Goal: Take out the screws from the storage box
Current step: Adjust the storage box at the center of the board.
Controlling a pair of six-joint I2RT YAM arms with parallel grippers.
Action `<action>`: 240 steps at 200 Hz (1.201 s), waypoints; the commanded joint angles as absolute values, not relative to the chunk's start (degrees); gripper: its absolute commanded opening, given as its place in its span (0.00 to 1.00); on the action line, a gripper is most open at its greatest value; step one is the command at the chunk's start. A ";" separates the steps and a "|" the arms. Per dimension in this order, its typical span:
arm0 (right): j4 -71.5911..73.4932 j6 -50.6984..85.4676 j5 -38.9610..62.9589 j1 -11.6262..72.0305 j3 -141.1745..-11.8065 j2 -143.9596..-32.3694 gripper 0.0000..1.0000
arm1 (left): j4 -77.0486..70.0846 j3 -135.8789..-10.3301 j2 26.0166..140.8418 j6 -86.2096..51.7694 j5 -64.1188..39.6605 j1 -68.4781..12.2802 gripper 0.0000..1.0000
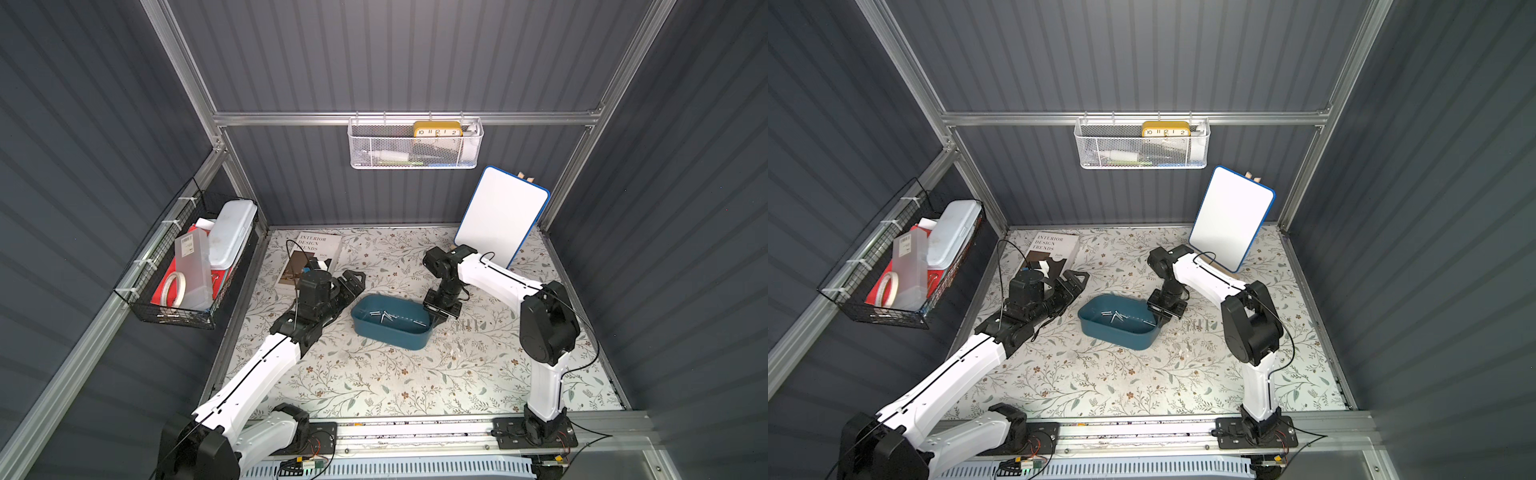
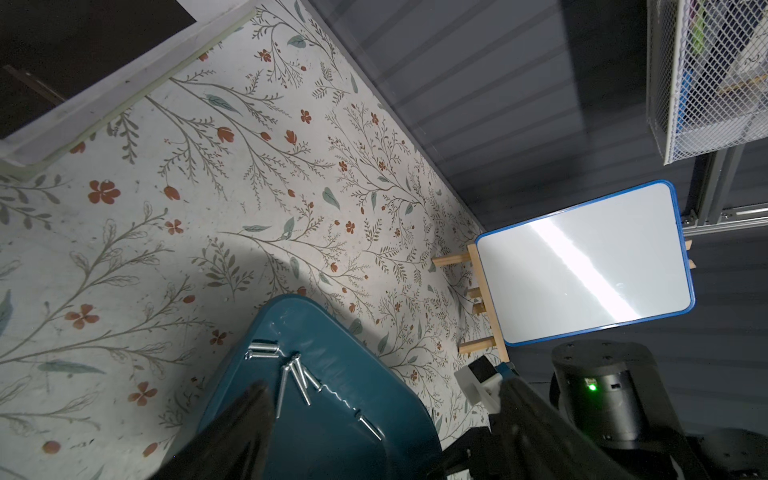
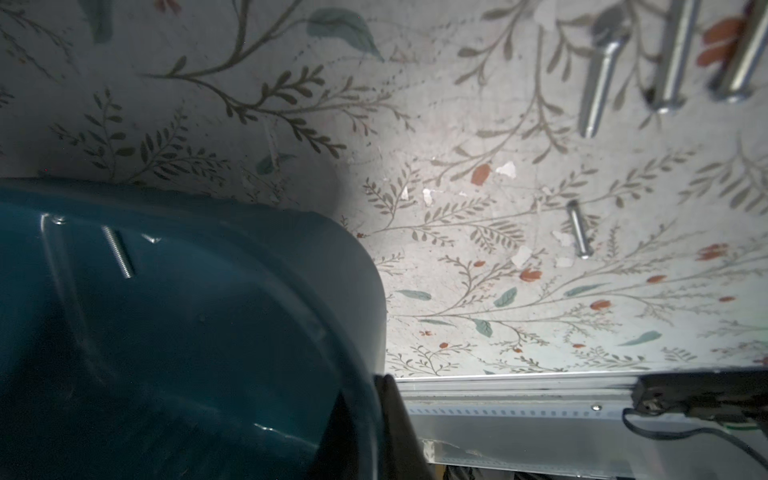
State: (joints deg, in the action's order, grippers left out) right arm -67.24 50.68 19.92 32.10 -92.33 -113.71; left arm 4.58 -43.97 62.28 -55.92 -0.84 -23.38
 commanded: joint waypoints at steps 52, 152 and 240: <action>-61.29 34.76 19.27 32.17 -92.10 -117.36 0.00 | 0.09 -37.77 60.92 -57.53 -3.22 -23.55 0.90; -60.40 23.21 3.61 32.68 -95.54 -118.49 0.00 | -4.16 -33.79 62.07 -58.80 -2.70 -23.55 0.90; -57.15 24.12 3.03 32.77 -94.36 -119.71 0.01 | -4.31 -33.05 64.30 -58.62 -1.36 -23.55 0.90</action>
State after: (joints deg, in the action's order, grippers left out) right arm -57.47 23.46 4.71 32.73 -94.48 -117.60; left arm -3.66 -33.47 63.83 -58.48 -1.91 -23.38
